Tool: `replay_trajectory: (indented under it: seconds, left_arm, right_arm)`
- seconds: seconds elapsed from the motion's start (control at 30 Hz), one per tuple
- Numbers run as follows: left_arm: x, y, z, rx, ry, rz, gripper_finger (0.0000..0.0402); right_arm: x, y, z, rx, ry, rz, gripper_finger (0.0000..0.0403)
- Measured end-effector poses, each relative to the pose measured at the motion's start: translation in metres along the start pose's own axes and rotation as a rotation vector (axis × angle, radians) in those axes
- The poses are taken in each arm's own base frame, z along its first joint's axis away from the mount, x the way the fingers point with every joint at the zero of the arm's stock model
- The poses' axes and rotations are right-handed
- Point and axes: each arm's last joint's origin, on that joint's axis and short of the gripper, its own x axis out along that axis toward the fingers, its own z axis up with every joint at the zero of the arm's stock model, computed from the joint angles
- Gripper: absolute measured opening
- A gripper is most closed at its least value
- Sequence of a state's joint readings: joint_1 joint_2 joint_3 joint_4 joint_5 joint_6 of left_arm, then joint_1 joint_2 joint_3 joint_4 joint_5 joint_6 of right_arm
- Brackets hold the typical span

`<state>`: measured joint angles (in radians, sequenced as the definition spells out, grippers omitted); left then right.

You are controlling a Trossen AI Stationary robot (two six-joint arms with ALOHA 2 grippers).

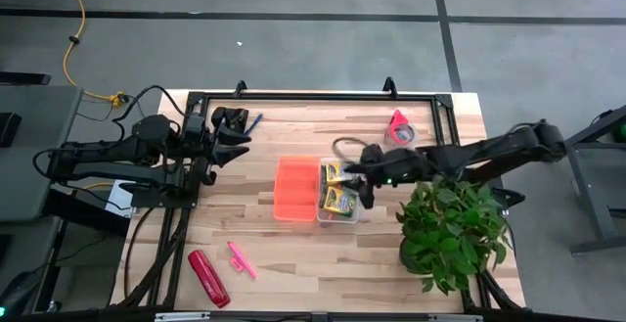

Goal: Pack school essentials
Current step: Put the crayon box in the supply box

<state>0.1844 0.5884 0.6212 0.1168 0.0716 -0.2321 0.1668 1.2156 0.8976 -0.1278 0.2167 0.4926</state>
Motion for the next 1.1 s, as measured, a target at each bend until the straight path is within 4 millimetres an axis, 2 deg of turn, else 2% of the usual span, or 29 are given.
replay_trajectory:
  seconds: [0.17,0.3,0.57,0.67,0.8,0.97,1.1]
  left_arm:
    - [0.000,0.001,0.000,0.019,-0.008,0.034,0.0115]
    - [0.000,0.002,0.000,0.051,-0.013,0.058,0.0115]
    - [0.000,0.002,0.000,0.053,-0.013,0.060,0.0115]
    - [0.000,0.002,0.000,0.053,-0.013,0.060,0.0115]
    - [0.000,0.002,0.000,0.049,-0.013,0.060,0.0115]
    - [0.000,0.002,0.000,0.049,-0.013,0.060,0.0115]
    - [0.000,0.002,0.000,0.051,-0.013,0.060,0.0115]
  right_arm:
    - [0.004,-0.008,0.004,-0.140,-0.199,0.086,0.0201]
    - [0.005,-0.011,0.006,-0.213,-0.214,0.114,0.0196]
    - [0.006,-0.019,0.010,-0.178,-0.218,0.097,0.0176]
    - [0.010,-0.025,0.010,-0.189,-0.220,0.036,0.0167]
    - [0.031,-0.044,0.004,-0.196,-0.138,-0.026,0.0122]
    - [0.072,-0.066,-0.019,-0.117,0.046,0.055,0.0016]
    - [0.099,-0.067,-0.038,-0.101,0.180,0.098,0.0022]
